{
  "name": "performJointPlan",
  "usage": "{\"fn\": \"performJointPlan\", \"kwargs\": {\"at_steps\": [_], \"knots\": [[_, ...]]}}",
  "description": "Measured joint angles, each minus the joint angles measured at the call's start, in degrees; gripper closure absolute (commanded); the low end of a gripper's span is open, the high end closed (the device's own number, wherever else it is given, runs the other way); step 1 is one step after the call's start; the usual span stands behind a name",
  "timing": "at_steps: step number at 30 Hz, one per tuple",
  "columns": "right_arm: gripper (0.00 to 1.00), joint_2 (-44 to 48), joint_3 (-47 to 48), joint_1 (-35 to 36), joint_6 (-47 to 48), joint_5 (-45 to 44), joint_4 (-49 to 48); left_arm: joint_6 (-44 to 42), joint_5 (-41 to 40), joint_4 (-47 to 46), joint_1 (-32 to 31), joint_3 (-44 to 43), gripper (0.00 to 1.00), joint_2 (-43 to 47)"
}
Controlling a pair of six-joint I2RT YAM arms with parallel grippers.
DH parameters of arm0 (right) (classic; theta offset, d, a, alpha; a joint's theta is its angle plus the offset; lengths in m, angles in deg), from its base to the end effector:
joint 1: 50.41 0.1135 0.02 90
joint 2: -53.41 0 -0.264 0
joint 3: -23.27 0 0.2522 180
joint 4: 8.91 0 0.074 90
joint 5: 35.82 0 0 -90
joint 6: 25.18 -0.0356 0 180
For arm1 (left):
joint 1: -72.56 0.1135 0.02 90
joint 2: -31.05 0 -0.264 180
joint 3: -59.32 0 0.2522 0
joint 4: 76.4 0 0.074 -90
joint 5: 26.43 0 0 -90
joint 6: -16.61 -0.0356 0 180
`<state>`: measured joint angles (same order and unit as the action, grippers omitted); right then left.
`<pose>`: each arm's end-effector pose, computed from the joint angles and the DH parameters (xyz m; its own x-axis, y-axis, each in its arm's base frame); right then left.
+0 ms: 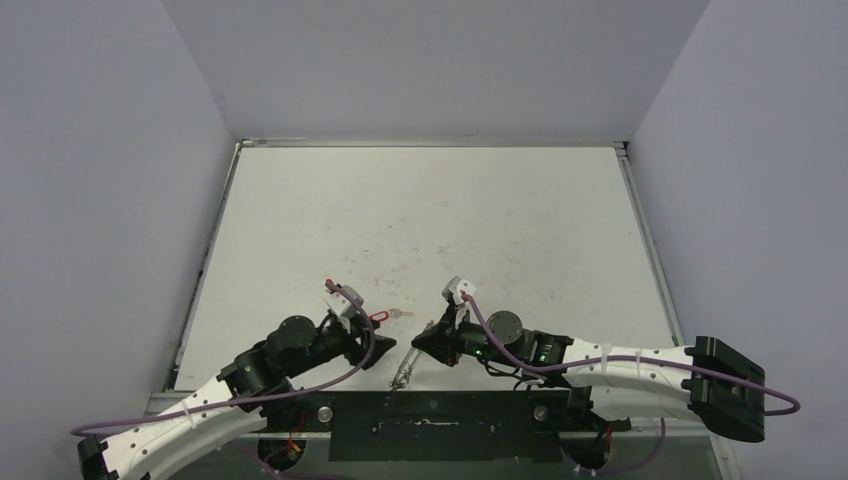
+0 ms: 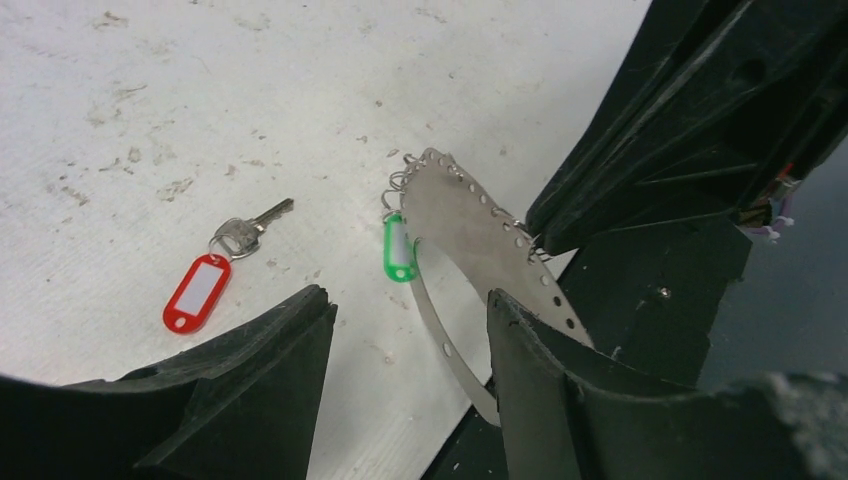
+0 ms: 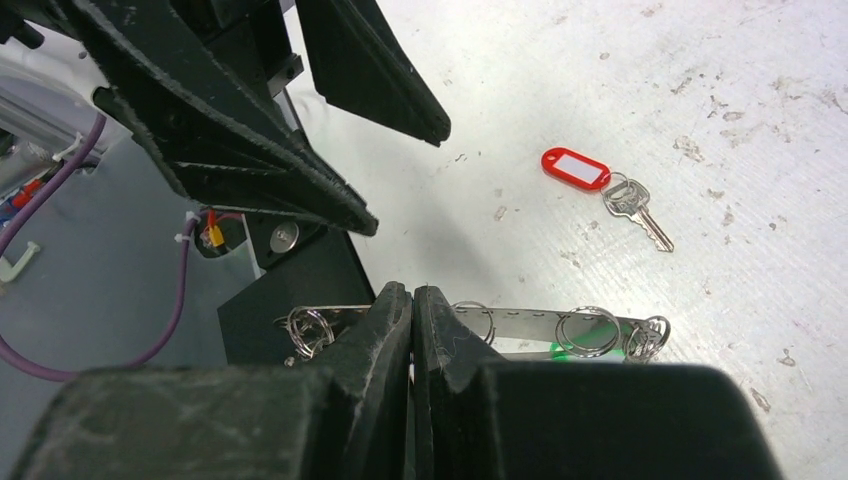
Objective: Put the keys on the keyring
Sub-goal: Adjust the key on the keyring.
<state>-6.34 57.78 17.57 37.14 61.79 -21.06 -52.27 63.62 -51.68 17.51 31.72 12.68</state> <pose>0.0787 0.2072 0.2093 -0.5245 -0.0688 -0.8486 -0.8171 0.3207 0.4790 0.0710 -0.1017 0.2079 -0.4382 -0.0020 -0.8989 0.7099 0.6126 -0.3475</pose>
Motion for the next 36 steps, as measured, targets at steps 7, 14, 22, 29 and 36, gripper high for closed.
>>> {"fn": "performJointPlan", "kwargs": {"at_steps": [7,14,22,29,36], "knots": [[1.0,0.0,1.6,0.0,0.0,-1.5,1.3,-0.3,6.0,1.0,-0.2,-4.9,0.41,-7.8],[1.0,-0.1,2.3,0.3,0.1,-2.5,2.9,0.0,8.8,3.0,-1.4,-8.1,0.39,-11.3],[1.0,-0.7,2.4,0.3,0.0,-2.5,2.4,1.8,11.3,2.5,-2.9,-9.1,0.38,-13.4],[1.0,-1.4,2.4,0.3,-0.6,-2.7,1.6,2.2,10.9,2.6,-7.3,-9.4,0.52,-18.7],[1.0,-1.8,2.4,0.4,-1.5,-2.9,1.0,0.9,7.6,4.5,-11.7,-11.1,0.85,-20.9]]}}
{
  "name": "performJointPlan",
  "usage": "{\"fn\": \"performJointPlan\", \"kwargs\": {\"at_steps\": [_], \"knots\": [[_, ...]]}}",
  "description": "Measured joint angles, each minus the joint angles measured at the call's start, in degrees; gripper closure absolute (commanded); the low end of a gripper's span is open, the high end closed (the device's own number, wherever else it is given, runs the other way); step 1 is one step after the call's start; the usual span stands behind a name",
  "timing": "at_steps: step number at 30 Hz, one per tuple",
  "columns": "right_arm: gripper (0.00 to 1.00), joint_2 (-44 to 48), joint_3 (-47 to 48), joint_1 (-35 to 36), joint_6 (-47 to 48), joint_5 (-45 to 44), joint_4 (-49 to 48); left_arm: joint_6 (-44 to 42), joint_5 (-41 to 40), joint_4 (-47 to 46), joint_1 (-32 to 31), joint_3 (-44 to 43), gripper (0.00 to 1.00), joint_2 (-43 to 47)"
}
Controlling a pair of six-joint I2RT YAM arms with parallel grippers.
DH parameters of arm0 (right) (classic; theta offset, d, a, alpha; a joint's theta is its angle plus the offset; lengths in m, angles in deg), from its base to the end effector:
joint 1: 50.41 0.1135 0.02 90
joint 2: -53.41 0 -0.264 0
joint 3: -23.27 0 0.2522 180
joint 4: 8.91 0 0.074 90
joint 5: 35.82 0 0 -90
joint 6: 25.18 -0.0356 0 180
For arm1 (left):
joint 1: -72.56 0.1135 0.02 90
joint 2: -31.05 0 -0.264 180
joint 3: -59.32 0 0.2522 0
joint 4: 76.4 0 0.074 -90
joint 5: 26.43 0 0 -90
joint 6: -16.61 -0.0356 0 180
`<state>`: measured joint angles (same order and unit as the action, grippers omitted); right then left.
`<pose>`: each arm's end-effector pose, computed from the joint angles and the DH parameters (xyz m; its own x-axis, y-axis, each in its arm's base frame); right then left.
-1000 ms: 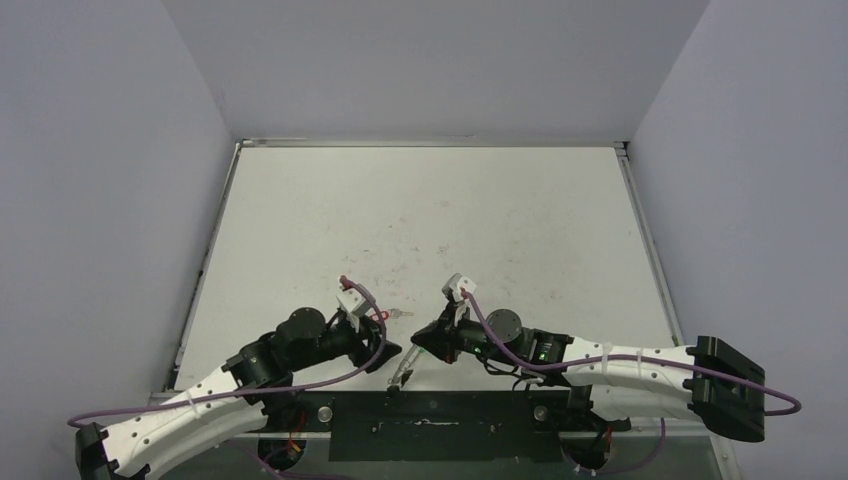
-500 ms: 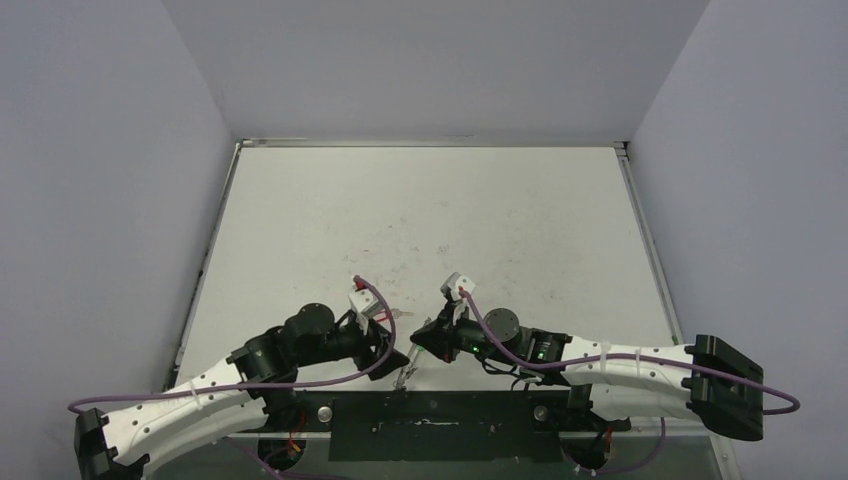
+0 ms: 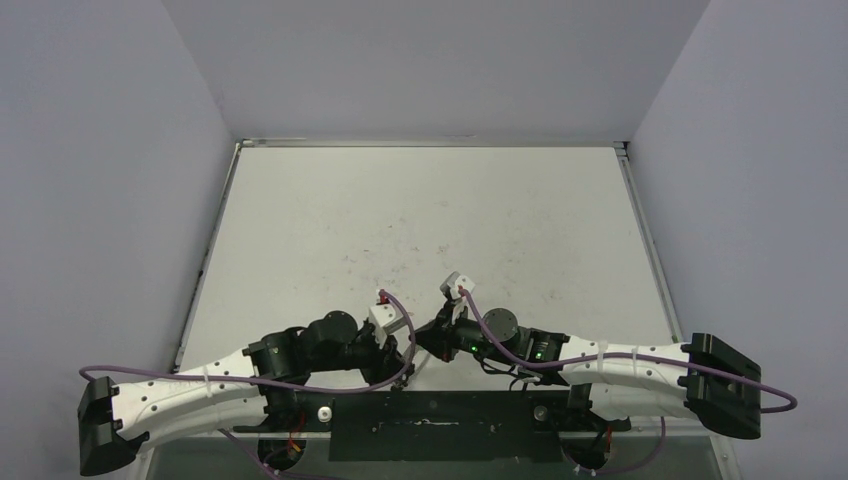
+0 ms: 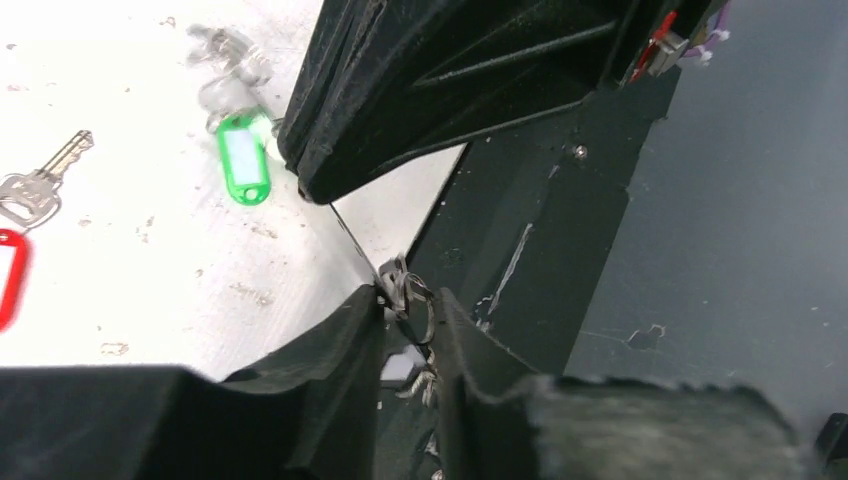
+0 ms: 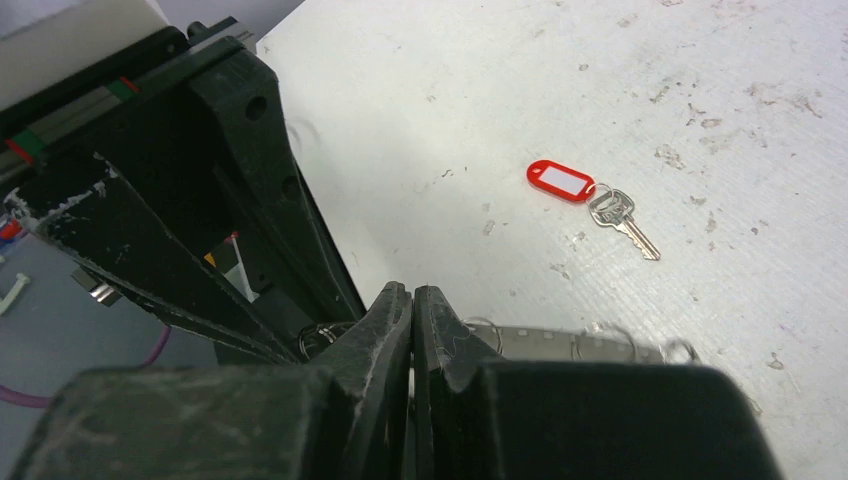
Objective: Put the keys on the keyring
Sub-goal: Adjust the key on the keyring.
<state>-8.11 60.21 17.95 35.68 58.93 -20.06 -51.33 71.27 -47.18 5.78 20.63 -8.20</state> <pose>0.0821 0.2148 0.2152 -0.5403 -0.0461 -0.8402 -0.7933 0.3607 0.4904 0.0597 -0.1513 0.2238 -0.5407 0.3164 -0.7794 0.8130 0.4345 -0.3877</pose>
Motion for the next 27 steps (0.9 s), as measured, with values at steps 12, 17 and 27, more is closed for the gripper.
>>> {"fn": "performJointPlan", "kwargs": {"at_steps": [12,17,27], "knots": [[1.0,-2.1,-0.1,0.0,-1.4,-0.1,-1.4,-1.8,-3.0,4.4,-0.3,-0.5,1.0,0.0],[1.0,-3.6,-0.1,0.0,-2.3,0.0,-3.2,-2.4,-3.6,5.2,-0.3,-0.5,1.0,0.4],[1.0,-6.5,-0.1,0.0,-3.8,0.2,-7.4,-3.4,-4.3,6.7,-0.3,-0.5,1.0,0.5]]}}
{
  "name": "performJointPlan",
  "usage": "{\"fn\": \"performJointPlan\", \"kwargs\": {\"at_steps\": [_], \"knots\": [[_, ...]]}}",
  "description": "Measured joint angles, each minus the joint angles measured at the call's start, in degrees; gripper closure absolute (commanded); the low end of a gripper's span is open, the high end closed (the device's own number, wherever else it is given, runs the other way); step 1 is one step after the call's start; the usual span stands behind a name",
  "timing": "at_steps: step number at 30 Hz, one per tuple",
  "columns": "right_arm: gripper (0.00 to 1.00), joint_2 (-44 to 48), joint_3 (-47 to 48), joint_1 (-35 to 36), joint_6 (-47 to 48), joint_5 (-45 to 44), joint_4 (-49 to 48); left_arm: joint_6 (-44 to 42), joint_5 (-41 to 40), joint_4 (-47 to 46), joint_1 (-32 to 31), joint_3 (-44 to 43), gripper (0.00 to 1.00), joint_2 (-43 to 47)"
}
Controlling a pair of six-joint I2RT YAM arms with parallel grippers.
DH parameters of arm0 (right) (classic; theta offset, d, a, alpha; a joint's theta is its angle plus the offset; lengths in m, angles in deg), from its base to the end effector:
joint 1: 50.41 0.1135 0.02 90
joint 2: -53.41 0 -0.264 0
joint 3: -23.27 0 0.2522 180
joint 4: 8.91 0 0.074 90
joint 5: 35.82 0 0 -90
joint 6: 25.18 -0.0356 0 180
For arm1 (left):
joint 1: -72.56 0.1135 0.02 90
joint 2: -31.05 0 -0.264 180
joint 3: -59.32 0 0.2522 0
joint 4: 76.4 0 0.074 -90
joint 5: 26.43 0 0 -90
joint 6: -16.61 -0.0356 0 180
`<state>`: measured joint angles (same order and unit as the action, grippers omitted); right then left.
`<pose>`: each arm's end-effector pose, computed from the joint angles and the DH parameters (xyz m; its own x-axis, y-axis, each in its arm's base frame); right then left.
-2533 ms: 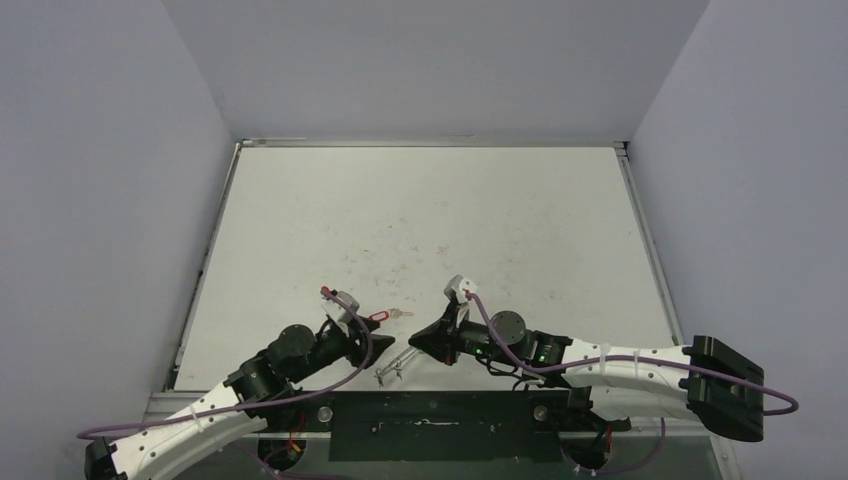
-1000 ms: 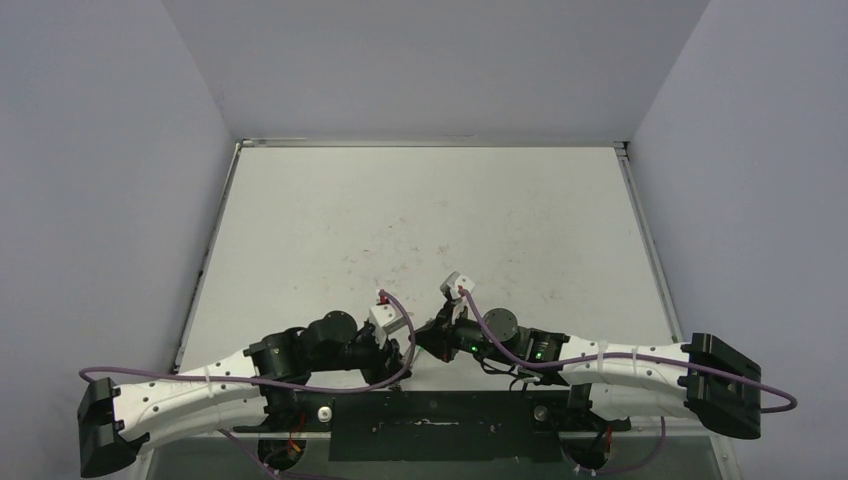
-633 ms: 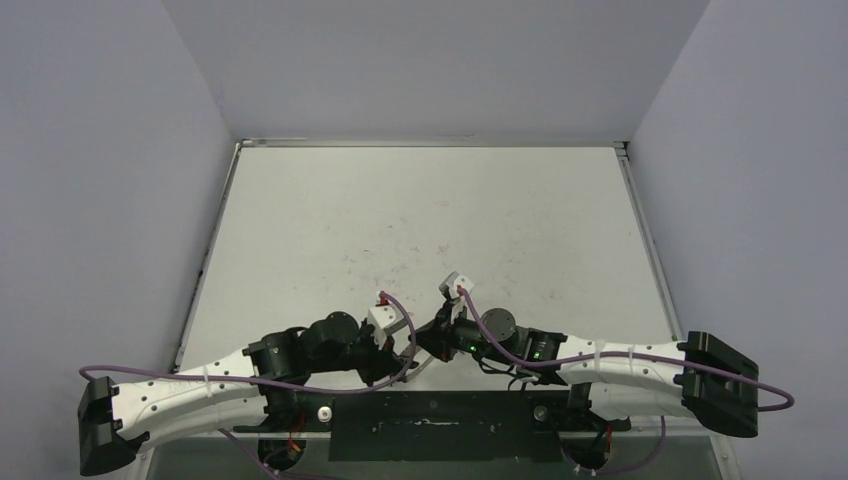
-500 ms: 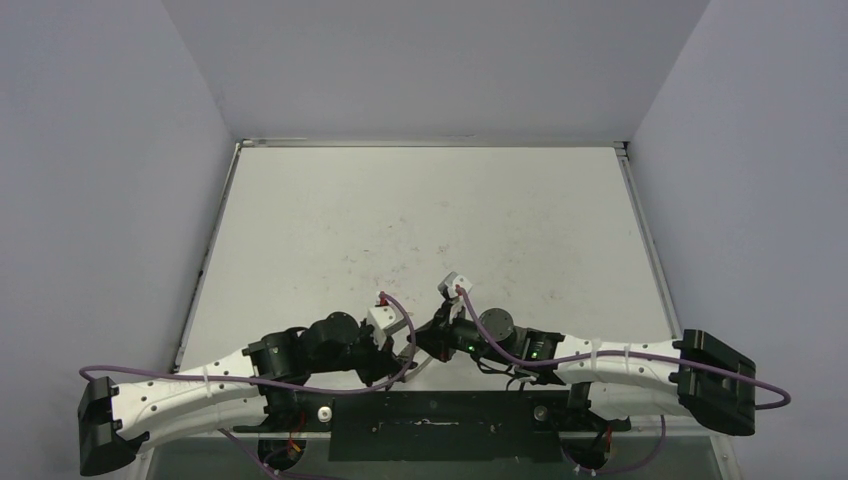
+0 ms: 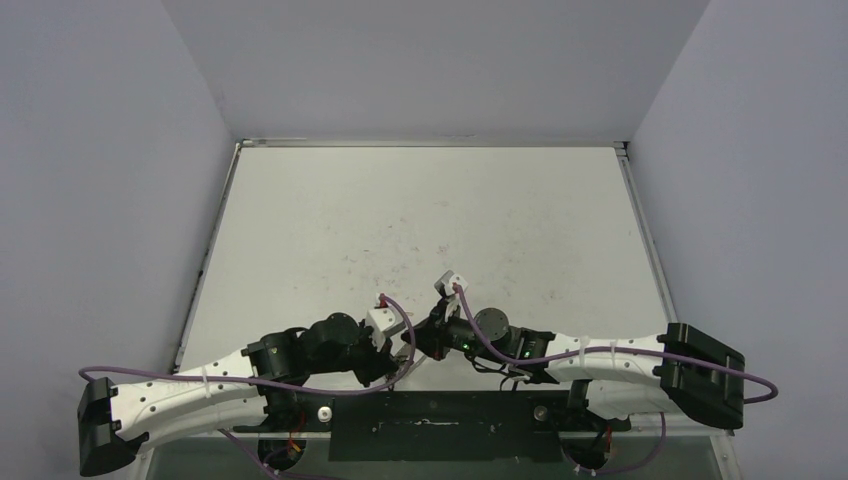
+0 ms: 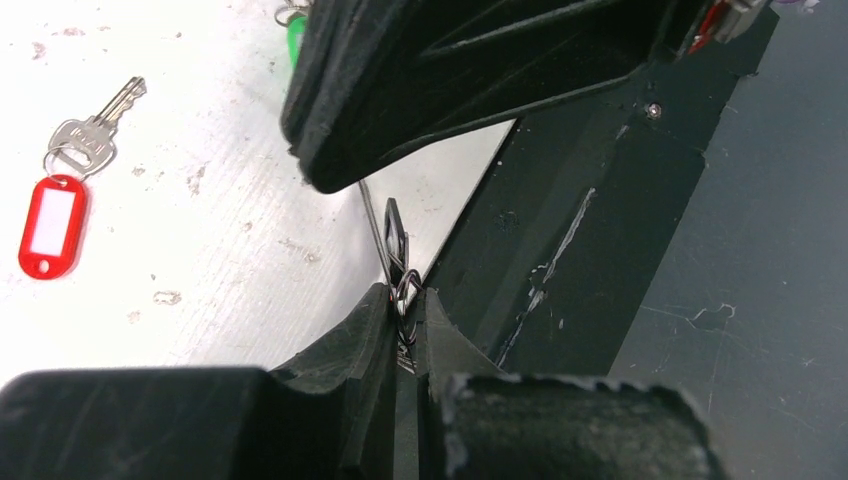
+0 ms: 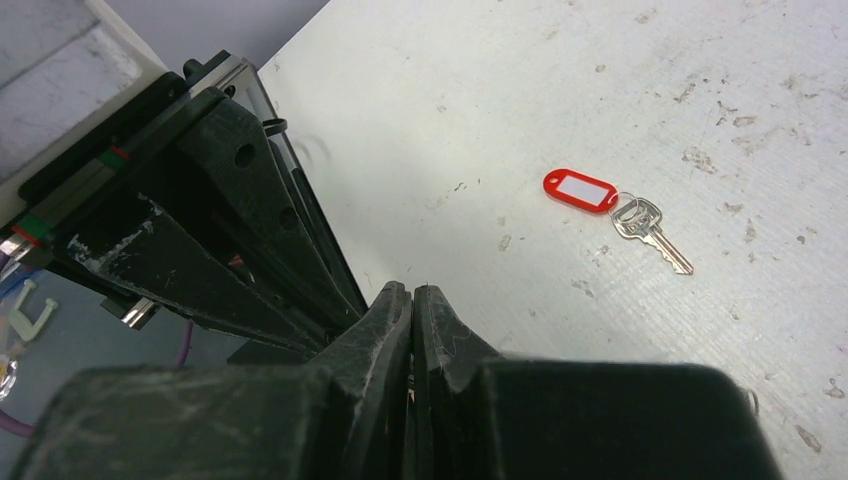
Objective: Put the keys on the keyring
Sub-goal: Adjust the key on the keyring.
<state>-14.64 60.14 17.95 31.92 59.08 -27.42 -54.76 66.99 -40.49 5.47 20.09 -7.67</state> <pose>0.0871 0.2278 0.2038 -0.5877 -0.0137 -0.8090 -0.7595 0.3542 0.5457 0.0586 -0.1441 0.2174 -0.5135 0.3958 -0.7614 0.8172 0.4962 -0.2931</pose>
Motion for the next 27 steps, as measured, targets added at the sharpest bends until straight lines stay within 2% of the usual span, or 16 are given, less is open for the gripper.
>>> {"fn": "performJointPlan", "kwargs": {"at_steps": [13,19,23,27], "knots": [[1.0,-0.7,0.3,0.4,0.7,0.0,-0.9,-1.3,0.4,-0.5,-0.5,0.0,1.0,0.2],[1.0,-2.4,0.4,0.5,2.5,-0.5,-3.2,-1.4,0.6,-2.1,-0.7,0.4,0.68,1.2],[1.0,-2.7,-0.9,2.3,6.9,-0.8,-9.7,-1.7,0.5,-6.3,-0.7,2.5,0.47,6.8],[1.0,-2.6,-3.5,3.6,12.9,-0.5,-14.6,-1.4,0.5,-10.0,-0.7,4.9,0.42,12.4]]}}
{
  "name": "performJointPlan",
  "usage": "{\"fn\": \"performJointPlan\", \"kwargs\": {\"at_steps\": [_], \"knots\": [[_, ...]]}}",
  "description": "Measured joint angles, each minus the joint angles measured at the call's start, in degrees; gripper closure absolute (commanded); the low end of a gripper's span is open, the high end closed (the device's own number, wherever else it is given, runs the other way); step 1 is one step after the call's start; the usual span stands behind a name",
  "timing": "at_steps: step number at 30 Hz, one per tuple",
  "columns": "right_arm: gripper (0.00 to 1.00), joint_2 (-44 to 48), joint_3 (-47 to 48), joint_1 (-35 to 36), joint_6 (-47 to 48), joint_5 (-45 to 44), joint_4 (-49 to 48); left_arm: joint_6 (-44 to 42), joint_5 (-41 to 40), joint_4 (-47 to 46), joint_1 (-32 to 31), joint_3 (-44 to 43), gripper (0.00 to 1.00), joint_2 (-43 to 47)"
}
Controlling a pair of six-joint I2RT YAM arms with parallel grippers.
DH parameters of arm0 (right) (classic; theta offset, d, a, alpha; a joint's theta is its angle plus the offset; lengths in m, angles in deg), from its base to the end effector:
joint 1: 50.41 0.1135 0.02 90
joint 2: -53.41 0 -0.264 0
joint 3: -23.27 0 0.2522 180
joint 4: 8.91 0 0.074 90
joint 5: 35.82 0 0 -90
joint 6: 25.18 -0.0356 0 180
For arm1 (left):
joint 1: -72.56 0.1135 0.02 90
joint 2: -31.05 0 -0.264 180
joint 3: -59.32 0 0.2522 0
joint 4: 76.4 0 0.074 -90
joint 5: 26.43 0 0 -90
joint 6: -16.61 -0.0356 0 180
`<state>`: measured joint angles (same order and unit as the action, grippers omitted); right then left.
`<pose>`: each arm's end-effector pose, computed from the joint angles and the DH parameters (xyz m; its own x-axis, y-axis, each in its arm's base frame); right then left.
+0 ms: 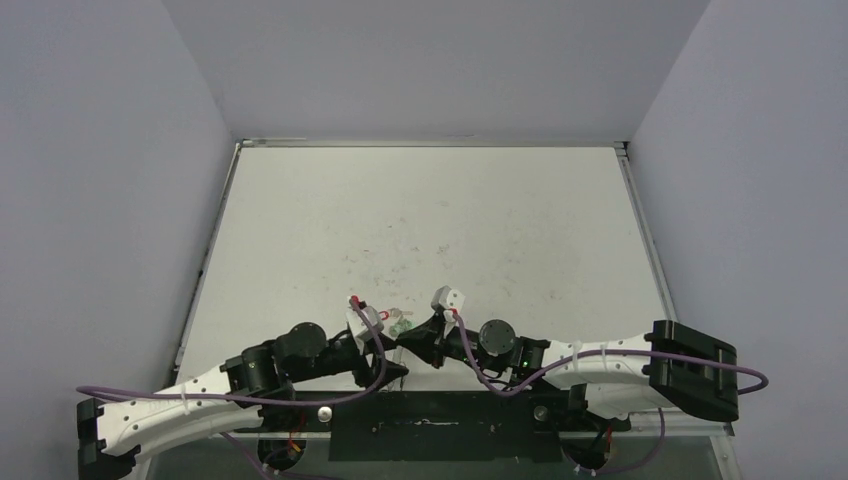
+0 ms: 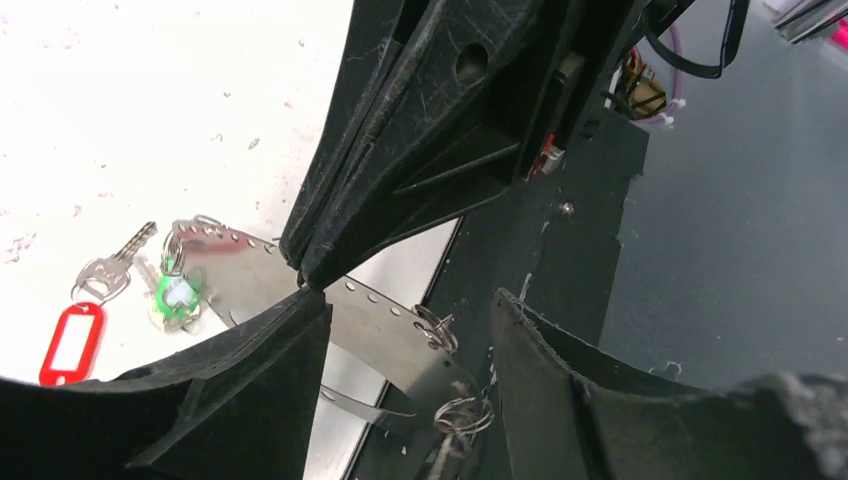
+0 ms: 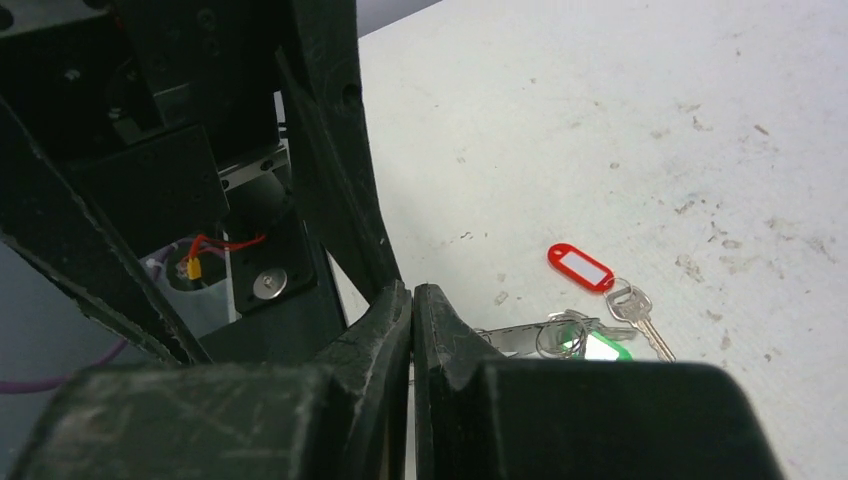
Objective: Put the keys on the keyring
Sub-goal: Adjust the key on the keyring.
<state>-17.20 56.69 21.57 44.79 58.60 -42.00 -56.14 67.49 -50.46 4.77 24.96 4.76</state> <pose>0.0724 0.2314 0.2023 -0.3537 0.0167 -0.9352 -0.9055 0.2444 0.3468 0.0496 -0.1280 0.2322 -0.3920 0.1773 -0.9027 0.8712 0.3869 -0.3023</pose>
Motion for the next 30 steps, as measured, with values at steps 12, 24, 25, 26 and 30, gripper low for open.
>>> {"fn": "performJointPlan", "kwargs": {"at_steps": [12,24,25,26,30], "knots": [[1.0,0.9,-1.2,0.2,10.9,4.4,-1.0,-4.2,-4.7,-1.2,0.0,1.2,0.49,8.8],[1.0,1.2,-1.9,0.5,16.0,10.4,-0.2,-16.3,-4.7,-2.6,0.0,10.6,0.53,18.6],[1.0,1.5,-2.0,0.5,16.2,10.6,-0.1,-17.2,-4.5,-2.7,0.0,11.2,0.53,19.6],[1.0,1.8,-2.2,0.5,16.5,10.9,-0.1,-18.0,-4.2,-3.1,0.0,11.8,0.53,20.4],[1.0,3.2,-3.1,0.5,17.1,11.6,-0.3,-21.3,-2.1,-5.6,0.0,14.6,0.52,22.8]]}}
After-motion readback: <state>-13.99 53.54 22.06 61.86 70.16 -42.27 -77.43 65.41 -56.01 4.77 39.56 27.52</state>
